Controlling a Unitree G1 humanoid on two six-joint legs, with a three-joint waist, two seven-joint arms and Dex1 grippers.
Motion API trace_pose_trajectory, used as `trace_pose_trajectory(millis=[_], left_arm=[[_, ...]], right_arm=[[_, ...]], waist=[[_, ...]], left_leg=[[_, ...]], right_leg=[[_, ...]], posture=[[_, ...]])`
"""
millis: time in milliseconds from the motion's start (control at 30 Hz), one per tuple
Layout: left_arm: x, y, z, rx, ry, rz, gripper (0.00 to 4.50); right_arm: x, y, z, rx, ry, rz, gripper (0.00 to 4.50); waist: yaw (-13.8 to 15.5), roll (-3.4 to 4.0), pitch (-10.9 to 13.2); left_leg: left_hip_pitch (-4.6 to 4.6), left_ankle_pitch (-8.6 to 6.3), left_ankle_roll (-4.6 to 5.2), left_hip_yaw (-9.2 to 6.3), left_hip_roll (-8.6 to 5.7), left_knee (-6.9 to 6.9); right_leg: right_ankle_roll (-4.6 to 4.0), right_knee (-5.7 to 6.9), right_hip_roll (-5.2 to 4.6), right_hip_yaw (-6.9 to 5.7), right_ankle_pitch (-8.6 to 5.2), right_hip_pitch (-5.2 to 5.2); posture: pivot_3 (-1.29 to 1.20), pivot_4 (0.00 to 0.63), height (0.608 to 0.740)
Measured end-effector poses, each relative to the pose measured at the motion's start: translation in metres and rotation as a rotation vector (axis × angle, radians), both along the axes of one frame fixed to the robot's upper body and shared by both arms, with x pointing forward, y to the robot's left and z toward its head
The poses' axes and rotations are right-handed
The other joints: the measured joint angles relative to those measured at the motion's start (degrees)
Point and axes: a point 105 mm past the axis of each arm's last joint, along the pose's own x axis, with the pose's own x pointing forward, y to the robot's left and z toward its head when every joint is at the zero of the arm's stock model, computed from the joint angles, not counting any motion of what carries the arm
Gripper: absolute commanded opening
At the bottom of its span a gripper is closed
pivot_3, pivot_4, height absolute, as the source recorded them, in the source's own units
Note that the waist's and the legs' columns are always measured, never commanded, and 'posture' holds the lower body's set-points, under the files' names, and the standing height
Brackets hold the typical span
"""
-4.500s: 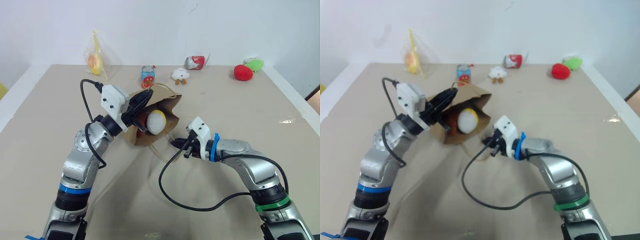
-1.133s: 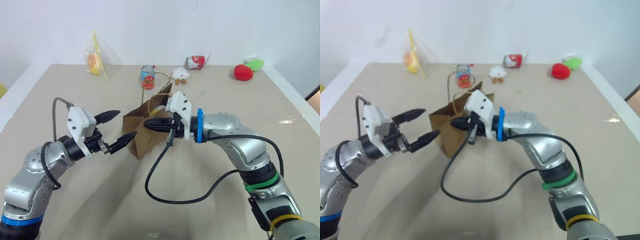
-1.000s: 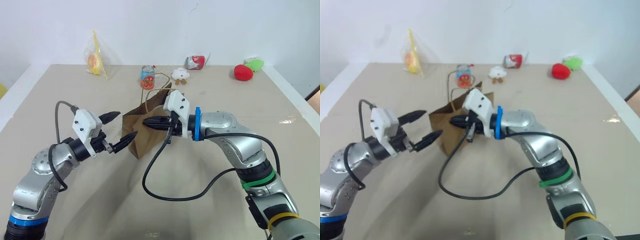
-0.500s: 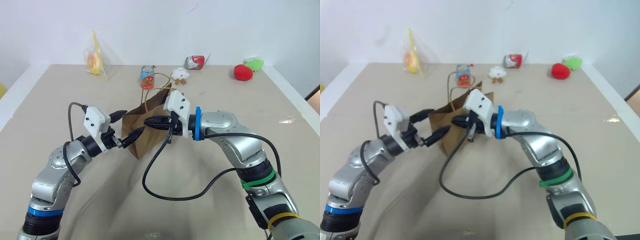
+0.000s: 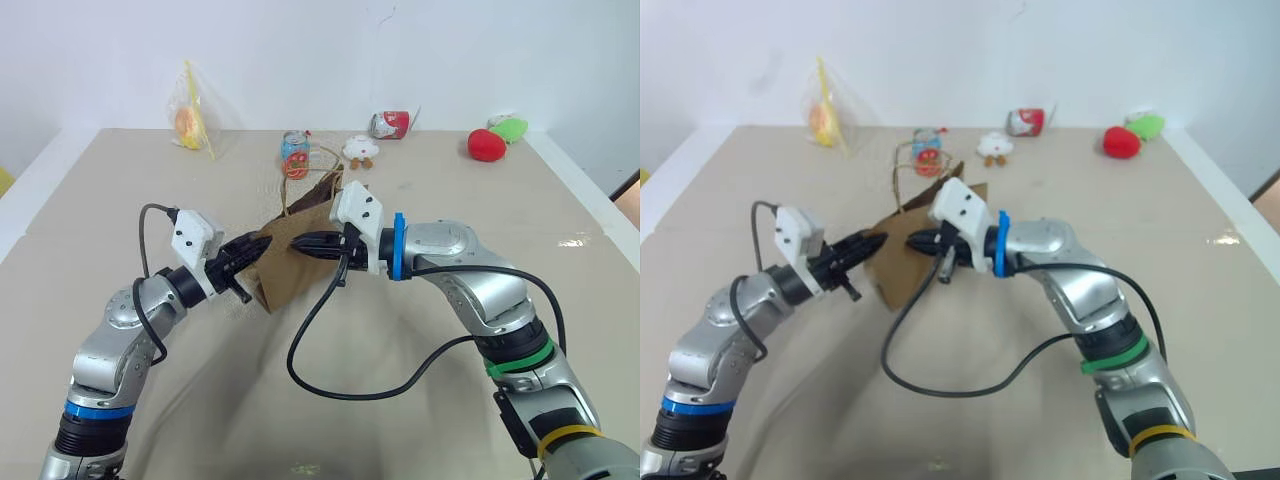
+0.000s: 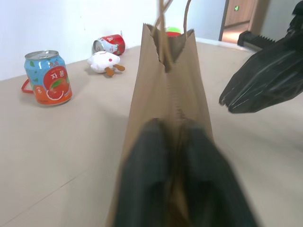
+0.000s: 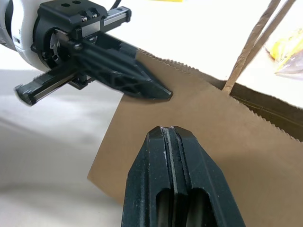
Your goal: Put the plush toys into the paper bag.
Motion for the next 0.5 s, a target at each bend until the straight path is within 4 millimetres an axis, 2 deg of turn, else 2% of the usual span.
trace_pose_trajectory(millis=[67,100,133,167,200,233,267,333,400,433,467,500], left_arm=[[0.001,0.000,0.000,0.004,-0.003,-0.004,0.00],[0.001,0.000,0.000,0.005,-0.005,-0.005,0.00],[0.001,0.000,0.000,0.006,-0.005,-0.006,0.00],[0.001,0.000,0.000,0.008,-0.007,-0.010,0.00],[0.002,0.000,0.000,0.014,-0.009,-0.017,0.00],[0.002,0.000,0.000,0.021,-0.015,-0.025,0.00],[0.002,0.001,0.001,0.034,-0.023,-0.037,0.00],[0.002,0.002,0.003,0.051,-0.038,-0.075,0.00],[0.000,0.001,0.006,0.059,-0.052,-0.133,0.00],[0.000,0.001,0.008,0.065,-0.063,-0.159,0.00],[-0.004,-0.001,0.013,0.071,-0.080,-0.247,0.00],[-0.004,-0.001,0.014,0.071,-0.081,-0.251,0.00]], right_arm=[[0.000,-0.006,0.008,0.044,0.026,-0.010,0.68],[0.000,-0.008,0.010,0.058,0.037,-0.010,0.74],[-0.001,-0.009,0.011,0.068,0.043,-0.011,1.32],[-0.002,-0.011,0.014,0.082,0.057,-0.006,1.40],[-0.004,-0.015,0.018,0.097,0.071,0.002,1.84],[-0.008,-0.021,0.021,0.104,0.089,0.020,1.94],[-0.012,-0.030,0.028,0.127,0.117,0.037,2.14],[-0.018,-0.053,0.049,0.206,0.156,0.047,2.86],[-0.028,-0.071,0.070,0.229,0.162,0.076,3.83],[-0.032,-0.078,0.078,0.235,0.162,0.086,4.13],[-0.035,-0.095,0.085,0.238,0.191,0.086,4.36],[-0.034,-0.096,0.085,0.238,0.192,0.083,4.44]], waist=[[0.01,0.00,0.00],[0.01,0.00,0.00],[0.01,0.00,0.00],[0.03,0.00,0.00],[0.03,0.00,0.00],[0.04,0.00,0.00],[0.05,0.00,0.00],[0.08,0.00,0.00],[0.07,0.00,0.00],[-0.04,0.00,0.00],[0.01,0.00,0.00],[0.02,0.00,0.00]], left_leg=[[0.00,0.00,0.00,0.00,0.00,0.00],[0.00,0.00,0.00,0.00,0.00,0.00],[0.00,0.00,0.00,0.00,0.00,0.00],[0.00,0.00,0.00,0.00,0.00,0.00],[0.00,0.00,0.00,0.00,0.00,0.00],[-0.02,0.00,0.00,-0.01,-0.01,0.00],[-0.03,-0.01,0.02,-0.02,-0.01,0.00],[-0.03,-0.02,0.04,0.00,-0.04,0.00],[-0.02,-0.05,0.08,0.00,-0.04,0.00],[0.01,-0.05,0.09,0.02,-0.04,-0.01],[0.02,-0.06,0.10,0.00,-0.03,-0.03],[0.02,-0.06,0.10,-0.01,-0.03,-0.03]], right_leg=[[0.00,0.00,0.00,0.00,0.00,0.00],[0.00,0.00,0.00,0.00,0.00,0.00],[0.00,0.00,-0.01,0.00,0.00,0.01],[0.00,0.00,-0.01,0.00,0.00,0.01],[0.00,0.00,0.00,0.00,0.00,0.01],[0.00,0.00,0.00,-0.01,0.00,0.00],[0.00,-0.02,-0.01,-0.02,0.00,0.01],[0.00,-0.03,-0.04,-0.01,0.00,0.01],[-0.01,-0.05,-0.03,-0.01,-0.01,0.02],[-0.01,-0.05,-0.02,0.00,-0.01,0.02],[-0.04,-0.04,0.02,-0.01,-0.02,0.02],[-0.04,-0.04,0.02,-0.01,-0.02,0.02]], posture=[[0.00,0.150,0.740],[0.00,0.150,0.740],[0.00,0.150,0.740],[0.00,0.150,0.740],[0.00,0.150,0.740],[0.00,0.150,0.740],[0.00,0.150,0.740],[0.00,0.150,0.740],[0.00,0.150,0.740],[0.00,0.150,0.740],[0.00,0.150,0.740],[0.00,0.150,0.740]])
